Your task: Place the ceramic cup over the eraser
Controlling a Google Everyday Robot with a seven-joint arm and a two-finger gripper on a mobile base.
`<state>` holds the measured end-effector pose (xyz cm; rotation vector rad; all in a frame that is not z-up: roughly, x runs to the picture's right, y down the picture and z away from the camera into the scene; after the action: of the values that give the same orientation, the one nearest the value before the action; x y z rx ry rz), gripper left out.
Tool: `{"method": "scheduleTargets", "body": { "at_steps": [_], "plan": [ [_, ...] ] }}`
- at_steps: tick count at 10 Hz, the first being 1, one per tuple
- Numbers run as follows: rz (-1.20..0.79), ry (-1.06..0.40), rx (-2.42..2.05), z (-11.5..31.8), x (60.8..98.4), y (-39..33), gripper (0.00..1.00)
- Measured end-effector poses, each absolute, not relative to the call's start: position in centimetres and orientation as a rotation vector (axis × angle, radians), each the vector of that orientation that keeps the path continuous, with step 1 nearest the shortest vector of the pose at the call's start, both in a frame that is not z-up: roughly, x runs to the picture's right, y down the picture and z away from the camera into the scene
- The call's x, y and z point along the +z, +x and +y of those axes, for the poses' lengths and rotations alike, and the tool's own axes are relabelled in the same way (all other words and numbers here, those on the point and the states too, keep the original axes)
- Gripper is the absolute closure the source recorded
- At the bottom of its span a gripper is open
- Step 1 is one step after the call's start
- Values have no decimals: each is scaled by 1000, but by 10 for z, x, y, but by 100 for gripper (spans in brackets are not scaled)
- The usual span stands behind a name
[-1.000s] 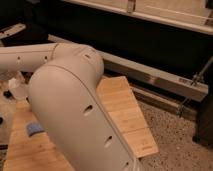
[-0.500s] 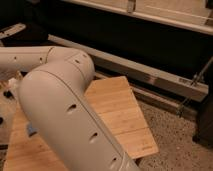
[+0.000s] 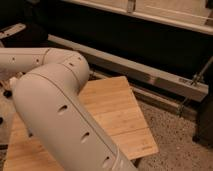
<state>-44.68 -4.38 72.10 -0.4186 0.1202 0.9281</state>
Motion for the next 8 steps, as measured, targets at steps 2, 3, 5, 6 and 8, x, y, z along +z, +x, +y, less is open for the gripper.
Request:
{"method": "scheduleTargets", "body": {
  "at_steps": [2,3,5,6,8],
  "plan": [
    [122,-423,938,-48,727,-448,100],
    [127,-423,940,-49,729,-447,100],
    [150,-429,937,-48,734,-443,100],
    [161,-437,934,-46,736,-442,100],
    [177,-464,924,-38,740,-442,100]
  ]
}}
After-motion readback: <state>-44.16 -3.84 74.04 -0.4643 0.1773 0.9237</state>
